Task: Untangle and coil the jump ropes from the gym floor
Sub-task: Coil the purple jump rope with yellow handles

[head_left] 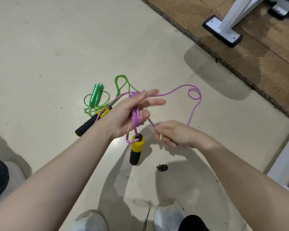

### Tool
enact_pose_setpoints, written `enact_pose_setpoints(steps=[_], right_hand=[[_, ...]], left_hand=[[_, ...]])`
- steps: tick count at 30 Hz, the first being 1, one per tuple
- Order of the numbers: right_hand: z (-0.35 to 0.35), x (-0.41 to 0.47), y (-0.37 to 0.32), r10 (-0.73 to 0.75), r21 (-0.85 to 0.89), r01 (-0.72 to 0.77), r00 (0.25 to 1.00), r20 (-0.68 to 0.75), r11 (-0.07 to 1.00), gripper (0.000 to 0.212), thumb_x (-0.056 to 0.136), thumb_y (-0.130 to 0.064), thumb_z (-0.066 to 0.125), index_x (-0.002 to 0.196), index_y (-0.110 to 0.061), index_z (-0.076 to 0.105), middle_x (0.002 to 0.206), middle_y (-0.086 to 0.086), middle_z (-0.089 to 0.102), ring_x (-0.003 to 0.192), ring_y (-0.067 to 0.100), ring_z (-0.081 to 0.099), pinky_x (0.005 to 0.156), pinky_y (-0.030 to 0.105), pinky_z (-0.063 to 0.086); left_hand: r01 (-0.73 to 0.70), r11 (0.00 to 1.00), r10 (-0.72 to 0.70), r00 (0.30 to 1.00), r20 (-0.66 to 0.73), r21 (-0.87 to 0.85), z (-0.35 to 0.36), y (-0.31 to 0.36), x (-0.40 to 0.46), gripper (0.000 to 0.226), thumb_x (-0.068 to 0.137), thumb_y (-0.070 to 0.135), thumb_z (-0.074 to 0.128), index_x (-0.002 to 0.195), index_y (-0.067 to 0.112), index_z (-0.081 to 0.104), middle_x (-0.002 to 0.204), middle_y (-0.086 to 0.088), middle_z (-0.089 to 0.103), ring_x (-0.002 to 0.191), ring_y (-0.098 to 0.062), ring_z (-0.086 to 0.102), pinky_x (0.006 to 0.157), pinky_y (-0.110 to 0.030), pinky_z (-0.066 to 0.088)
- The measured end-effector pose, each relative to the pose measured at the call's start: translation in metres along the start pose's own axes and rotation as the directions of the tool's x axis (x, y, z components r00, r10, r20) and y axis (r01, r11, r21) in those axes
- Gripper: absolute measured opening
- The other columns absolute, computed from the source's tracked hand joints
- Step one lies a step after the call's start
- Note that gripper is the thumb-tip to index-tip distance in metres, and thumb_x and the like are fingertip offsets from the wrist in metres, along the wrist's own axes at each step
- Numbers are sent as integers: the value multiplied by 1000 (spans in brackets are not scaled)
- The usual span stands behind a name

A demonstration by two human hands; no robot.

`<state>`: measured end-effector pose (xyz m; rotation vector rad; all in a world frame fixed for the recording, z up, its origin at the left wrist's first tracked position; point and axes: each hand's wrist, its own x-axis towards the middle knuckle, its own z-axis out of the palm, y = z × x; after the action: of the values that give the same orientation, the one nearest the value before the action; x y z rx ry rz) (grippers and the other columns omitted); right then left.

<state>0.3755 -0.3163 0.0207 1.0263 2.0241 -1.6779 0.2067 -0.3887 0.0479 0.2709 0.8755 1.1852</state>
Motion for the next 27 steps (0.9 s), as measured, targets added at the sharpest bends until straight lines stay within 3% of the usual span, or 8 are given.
enact_pose_setpoints(steps=[4,7,10,13,17,21,24,27], right_hand=[[9,-15,-20,100,-5,-109,887,451,994,33,99,-34,40,111,-18,66,50,0,34,37,12,37,43,19,34],[-3,-26,-45,-61,77,23,836,546,997,28,98,-31,44,111,-21,67,47,0,35,36,11,32,42,16,32],[-21,-26,-60,-279,274,213,932,231,938,23,92,-15,54,77,-20,71,50,6,45,36,4,30,38,14,24],[-35,-11,-55,-214,396,318,934,-285,861,26,92,-14,54,66,-13,59,40,-11,37,35,4,28,42,17,22],[-18,6,-25,-90,293,225,907,-411,929,27,91,-25,58,66,-14,57,49,-2,41,46,13,35,51,27,29],[15,-4,-16,64,30,-68,992,105,997,26,99,-29,43,102,-15,65,58,0,53,42,12,52,49,26,39],[12,-24,-41,227,-188,-152,840,492,970,34,98,-36,42,130,-27,50,72,3,66,49,13,60,47,18,44],[-11,-45,-74,53,-107,20,767,639,994,22,96,-24,49,115,-29,60,57,-1,62,38,10,49,43,19,38]], left_hand=[[-107,994,108,911,-398,24,-20,-13,13,25,98,22,45,120,10,48,123,-10,63,98,-18,65,87,-26,53],[67,987,5,897,-442,146,-27,-18,10,41,100,38,36,116,5,53,105,-11,69,77,-19,70,67,-24,57],[334,899,-279,935,-219,282,-15,-15,-2,85,90,67,15,85,-4,61,62,-16,63,45,-21,59,42,-19,46],[390,832,-473,870,138,394,-3,-17,-9,107,73,83,5,71,-4,67,55,-18,63,30,-15,48,35,-15,36],[172,977,-214,780,588,128,1,-8,-8,78,79,72,41,98,2,70,70,-8,71,31,-6,47,41,-10,38],[-44,993,55,994,91,-111,3,1,-4,44,82,37,56,120,14,59,95,-8,73,59,-9,67,55,-16,54],[-134,990,120,956,-269,-35,-9,-7,3,33,95,25,47,126,14,48,103,-9,71,82,-13,71,71,-19,57],[47,988,7,937,-351,144,-17,-19,3,39,98,38,38,119,8,52,108,-15,67,80,-13,70,69,-21,57]])
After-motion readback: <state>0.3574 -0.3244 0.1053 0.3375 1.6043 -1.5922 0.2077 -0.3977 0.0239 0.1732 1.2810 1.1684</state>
